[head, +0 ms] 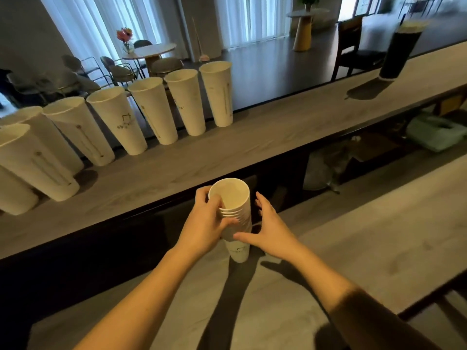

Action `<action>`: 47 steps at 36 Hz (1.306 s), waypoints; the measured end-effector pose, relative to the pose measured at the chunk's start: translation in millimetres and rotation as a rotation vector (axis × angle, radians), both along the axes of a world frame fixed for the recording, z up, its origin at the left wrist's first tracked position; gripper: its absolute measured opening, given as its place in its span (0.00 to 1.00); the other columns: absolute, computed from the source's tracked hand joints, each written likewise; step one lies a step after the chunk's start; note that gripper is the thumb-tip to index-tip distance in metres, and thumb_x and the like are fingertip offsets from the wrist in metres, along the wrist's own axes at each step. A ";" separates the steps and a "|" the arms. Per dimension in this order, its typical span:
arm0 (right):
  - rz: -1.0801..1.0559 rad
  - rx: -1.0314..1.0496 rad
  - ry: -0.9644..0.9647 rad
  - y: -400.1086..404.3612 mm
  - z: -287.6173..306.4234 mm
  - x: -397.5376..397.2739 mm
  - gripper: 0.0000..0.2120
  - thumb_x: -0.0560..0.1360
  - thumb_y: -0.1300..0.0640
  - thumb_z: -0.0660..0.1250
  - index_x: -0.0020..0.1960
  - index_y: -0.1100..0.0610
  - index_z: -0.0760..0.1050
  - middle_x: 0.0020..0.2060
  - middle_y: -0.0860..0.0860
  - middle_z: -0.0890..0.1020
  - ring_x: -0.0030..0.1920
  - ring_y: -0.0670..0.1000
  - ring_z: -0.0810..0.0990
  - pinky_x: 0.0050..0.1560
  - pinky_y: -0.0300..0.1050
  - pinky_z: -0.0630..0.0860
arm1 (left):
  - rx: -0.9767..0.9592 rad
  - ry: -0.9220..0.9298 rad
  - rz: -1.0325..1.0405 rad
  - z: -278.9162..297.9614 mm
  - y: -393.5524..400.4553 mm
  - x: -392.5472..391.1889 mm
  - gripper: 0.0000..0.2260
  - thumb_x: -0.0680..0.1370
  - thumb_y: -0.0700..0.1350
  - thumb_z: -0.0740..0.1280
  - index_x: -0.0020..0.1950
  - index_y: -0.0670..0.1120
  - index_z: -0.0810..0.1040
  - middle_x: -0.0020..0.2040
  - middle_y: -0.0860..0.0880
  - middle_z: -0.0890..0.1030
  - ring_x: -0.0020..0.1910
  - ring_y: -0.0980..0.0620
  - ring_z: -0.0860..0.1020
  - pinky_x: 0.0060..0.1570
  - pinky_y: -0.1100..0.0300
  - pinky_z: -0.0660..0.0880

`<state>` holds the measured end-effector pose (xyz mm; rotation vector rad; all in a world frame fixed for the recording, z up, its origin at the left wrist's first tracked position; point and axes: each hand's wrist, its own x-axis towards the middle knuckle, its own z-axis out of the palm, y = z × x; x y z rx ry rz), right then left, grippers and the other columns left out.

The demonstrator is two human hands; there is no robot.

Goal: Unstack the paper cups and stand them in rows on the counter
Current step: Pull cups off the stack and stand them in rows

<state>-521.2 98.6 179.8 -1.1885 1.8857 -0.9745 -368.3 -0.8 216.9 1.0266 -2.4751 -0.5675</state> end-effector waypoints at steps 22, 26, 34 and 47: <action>0.350 -0.412 -0.100 -55.4 128.4 45.0 0.48 0.65 0.44 0.81 0.76 0.38 0.57 0.64 0.38 0.76 0.61 0.37 0.76 0.61 0.43 0.75 | -0.191 0.111 0.084 181.2 7.6 85.1 0.16 0.74 0.53 0.69 0.61 0.52 0.74 0.64 0.52 0.72 0.65 0.52 0.70 0.64 0.54 0.70; 0.388 -0.435 -0.034 -71.6 152.0 64.8 0.46 0.65 0.45 0.81 0.75 0.37 0.58 0.61 0.38 0.77 0.59 0.38 0.77 0.60 0.46 0.76 | -0.235 0.087 0.069 212.0 10.9 106.9 0.13 0.80 0.50 0.64 0.64 0.50 0.74 0.56 0.56 0.77 0.53 0.64 0.75 0.49 0.70 0.70; 0.499 -0.457 0.152 -88.0 187.8 95.7 0.49 0.64 0.39 0.79 0.76 0.36 0.54 0.64 0.36 0.73 0.62 0.40 0.74 0.61 0.46 0.75 | -0.042 0.003 0.153 249.8 -5.6 151.0 0.17 0.83 0.49 0.58 0.52 0.38 0.80 0.47 0.36 0.80 0.46 0.40 0.77 0.44 0.50 0.72; 0.590 -0.421 0.253 -113.7 201.1 115.5 0.45 0.66 0.44 0.79 0.73 0.32 0.56 0.57 0.35 0.76 0.54 0.37 0.77 0.50 0.41 0.77 | 0.036 0.402 0.327 237.0 -33.3 186.4 0.04 0.78 0.45 0.68 0.48 0.54 0.82 0.43 0.54 0.85 0.45 0.57 0.81 0.46 0.61 0.76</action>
